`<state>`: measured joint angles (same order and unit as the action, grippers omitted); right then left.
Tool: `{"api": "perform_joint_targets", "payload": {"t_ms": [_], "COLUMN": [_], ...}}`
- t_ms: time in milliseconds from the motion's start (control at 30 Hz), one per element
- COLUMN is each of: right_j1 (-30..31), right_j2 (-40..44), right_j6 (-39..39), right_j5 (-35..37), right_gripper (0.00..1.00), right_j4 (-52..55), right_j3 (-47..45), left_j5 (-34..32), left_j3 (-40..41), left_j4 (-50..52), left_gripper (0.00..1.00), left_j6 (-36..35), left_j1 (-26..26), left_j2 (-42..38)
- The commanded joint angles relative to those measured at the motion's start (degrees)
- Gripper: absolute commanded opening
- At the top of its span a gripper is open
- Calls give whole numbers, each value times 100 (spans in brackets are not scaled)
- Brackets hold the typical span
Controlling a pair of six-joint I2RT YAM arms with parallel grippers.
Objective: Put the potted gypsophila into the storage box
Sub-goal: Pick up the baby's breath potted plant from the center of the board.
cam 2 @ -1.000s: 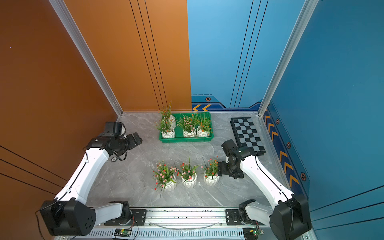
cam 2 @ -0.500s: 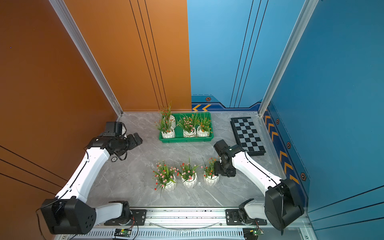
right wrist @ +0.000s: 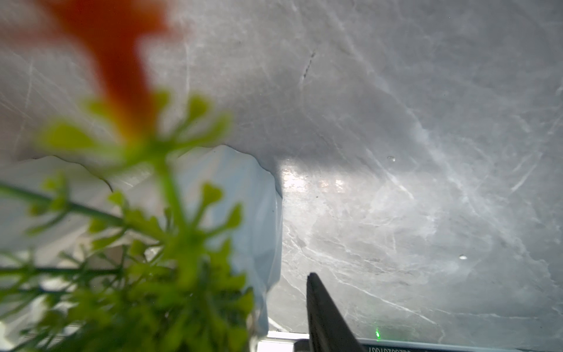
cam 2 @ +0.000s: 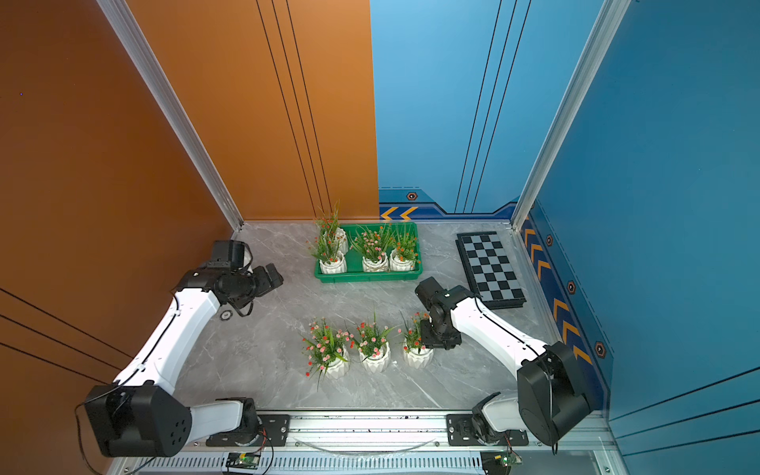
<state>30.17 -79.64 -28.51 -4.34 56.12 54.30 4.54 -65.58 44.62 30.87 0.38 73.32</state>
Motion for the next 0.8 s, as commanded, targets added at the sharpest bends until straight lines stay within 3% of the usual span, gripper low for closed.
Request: {"api": "perform_joint_targets", "payload": {"t_ms": [0, 267, 400, 767], "right_j1": [105, 241, 259, 269], "right_j2": [-127, -280, -298, -308], "right_j6": [2, 21, 28, 98], "right_j5": [126, 152, 169, 175], "right_gripper": [32, 23, 13, 5], "right_j4": [-116, -150, -152, -145], "right_j3": [184, 308, 334, 440], "left_j5": [-1, -12, -18, -23], "left_j3": [58, 60, 48, 54], "left_j4": [82, 83, 89, 82], "left_gripper": [98, 98, 98, 98], "left_j6": [-22, -24, -29, -25], "left_j1": [-12, -25, -38, -38], "left_j2": [46, 96, 109, 130]}}
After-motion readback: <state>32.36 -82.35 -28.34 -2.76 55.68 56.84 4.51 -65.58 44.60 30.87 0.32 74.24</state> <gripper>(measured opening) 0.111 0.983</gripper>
